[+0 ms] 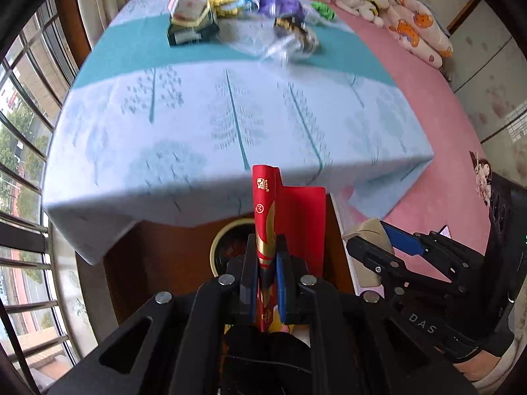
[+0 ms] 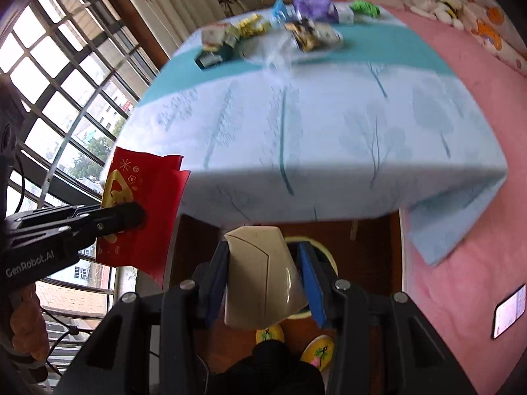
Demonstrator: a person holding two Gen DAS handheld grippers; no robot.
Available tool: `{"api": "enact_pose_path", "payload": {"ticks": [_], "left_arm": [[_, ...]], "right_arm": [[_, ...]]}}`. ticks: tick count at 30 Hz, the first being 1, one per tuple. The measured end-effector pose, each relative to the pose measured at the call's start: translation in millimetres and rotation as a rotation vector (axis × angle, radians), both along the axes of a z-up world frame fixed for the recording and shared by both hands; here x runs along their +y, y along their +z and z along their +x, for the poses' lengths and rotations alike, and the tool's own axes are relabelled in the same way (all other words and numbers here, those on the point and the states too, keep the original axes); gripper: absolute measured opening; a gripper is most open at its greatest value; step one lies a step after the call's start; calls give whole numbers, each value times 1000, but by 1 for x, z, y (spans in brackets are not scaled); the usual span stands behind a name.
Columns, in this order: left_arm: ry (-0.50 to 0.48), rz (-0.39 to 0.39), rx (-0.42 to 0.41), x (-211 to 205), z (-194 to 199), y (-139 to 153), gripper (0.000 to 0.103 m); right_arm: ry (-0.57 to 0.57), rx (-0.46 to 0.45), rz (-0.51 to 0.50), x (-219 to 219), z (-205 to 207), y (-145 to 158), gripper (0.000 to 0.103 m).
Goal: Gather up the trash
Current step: 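Carry the red packet and beige box over the trash bin, then open both tools to drop the packet and box into the bin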
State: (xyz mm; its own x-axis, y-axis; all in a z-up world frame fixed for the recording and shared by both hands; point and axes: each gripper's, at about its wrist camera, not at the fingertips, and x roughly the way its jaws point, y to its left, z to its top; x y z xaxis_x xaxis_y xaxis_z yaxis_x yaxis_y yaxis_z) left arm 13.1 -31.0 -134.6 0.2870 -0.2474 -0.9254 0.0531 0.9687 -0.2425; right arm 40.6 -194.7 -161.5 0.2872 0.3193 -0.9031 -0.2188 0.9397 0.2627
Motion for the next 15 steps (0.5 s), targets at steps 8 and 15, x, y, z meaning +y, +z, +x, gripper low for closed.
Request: {"api": "enact_pose_path", "payload": {"ticks": [8,15], "left_arm": [[4,3,100,-27,-8,-119,7],[19,16,161,-40,-9,-231,9]], "right_arm": [[-64,127,11,-21,-7,-126,42],[-61,171,21,-16,-3,-234,43]]}}
